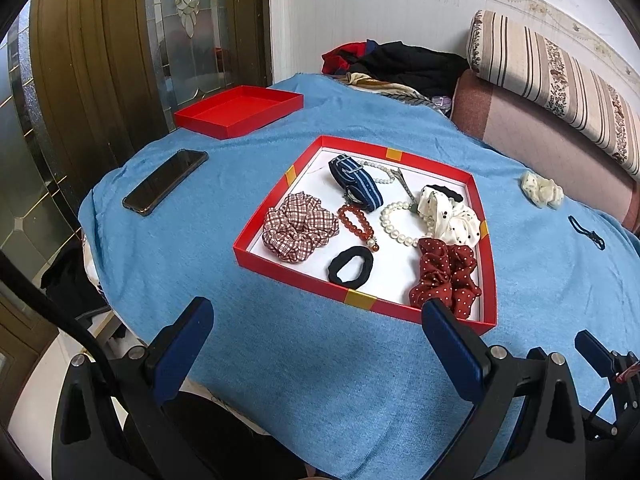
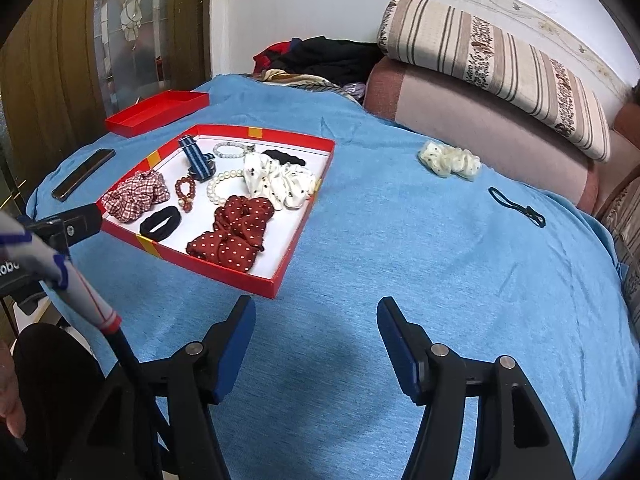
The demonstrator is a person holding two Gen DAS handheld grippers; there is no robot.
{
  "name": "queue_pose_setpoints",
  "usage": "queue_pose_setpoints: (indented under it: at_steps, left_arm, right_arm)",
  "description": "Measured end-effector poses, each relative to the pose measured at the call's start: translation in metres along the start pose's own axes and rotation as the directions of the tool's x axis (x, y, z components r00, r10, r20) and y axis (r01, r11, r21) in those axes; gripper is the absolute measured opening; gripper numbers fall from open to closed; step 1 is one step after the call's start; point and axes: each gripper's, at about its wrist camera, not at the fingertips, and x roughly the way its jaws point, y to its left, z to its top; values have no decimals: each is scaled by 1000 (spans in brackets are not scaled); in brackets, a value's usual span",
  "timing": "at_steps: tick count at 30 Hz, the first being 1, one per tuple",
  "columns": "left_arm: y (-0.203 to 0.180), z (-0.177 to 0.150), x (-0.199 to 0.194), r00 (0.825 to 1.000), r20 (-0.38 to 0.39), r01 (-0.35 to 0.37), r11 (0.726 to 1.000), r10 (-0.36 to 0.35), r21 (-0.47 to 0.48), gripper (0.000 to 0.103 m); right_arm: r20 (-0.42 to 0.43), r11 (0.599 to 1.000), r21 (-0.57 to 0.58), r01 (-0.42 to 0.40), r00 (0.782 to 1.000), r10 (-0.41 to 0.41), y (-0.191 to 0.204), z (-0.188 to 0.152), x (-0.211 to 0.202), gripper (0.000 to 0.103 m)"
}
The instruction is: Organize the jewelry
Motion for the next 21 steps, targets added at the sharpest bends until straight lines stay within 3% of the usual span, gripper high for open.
queue_pose_setpoints:
  at_steps: [21]
  left_arm:
    - [2, 0, -1, 1000, -22, -6, 1000, 6, -20, 103]
  right_arm:
    - [-21, 1000, 8, -22, 1000, 22, 1, -1, 3, 70]
